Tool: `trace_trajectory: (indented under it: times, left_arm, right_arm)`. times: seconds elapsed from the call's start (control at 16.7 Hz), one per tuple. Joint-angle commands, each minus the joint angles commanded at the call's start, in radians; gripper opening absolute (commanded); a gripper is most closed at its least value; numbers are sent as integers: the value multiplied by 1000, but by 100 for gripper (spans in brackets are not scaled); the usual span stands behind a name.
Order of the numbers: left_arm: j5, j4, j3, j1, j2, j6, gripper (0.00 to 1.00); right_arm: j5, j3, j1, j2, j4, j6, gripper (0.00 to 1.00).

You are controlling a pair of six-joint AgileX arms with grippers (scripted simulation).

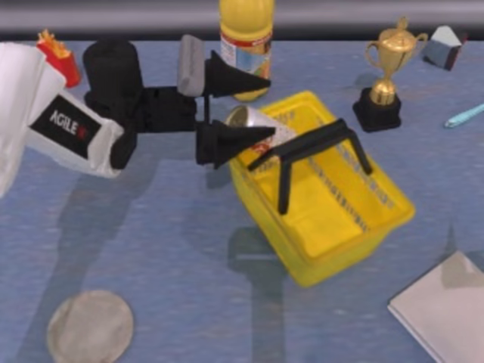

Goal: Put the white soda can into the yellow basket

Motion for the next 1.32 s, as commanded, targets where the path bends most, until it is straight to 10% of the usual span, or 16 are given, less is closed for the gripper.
trace_trajectory:
  times: [0.66,1.32]
  left_arm:
    - [-57,-47,-47,9,-95,-18,100]
    - [-573,-484,-539,155,-1035,-107,100]
  right_arm:
    - [-3,91,34,99,-90,-79,100]
    - [3,1039,279,1076,-720,-704,100]
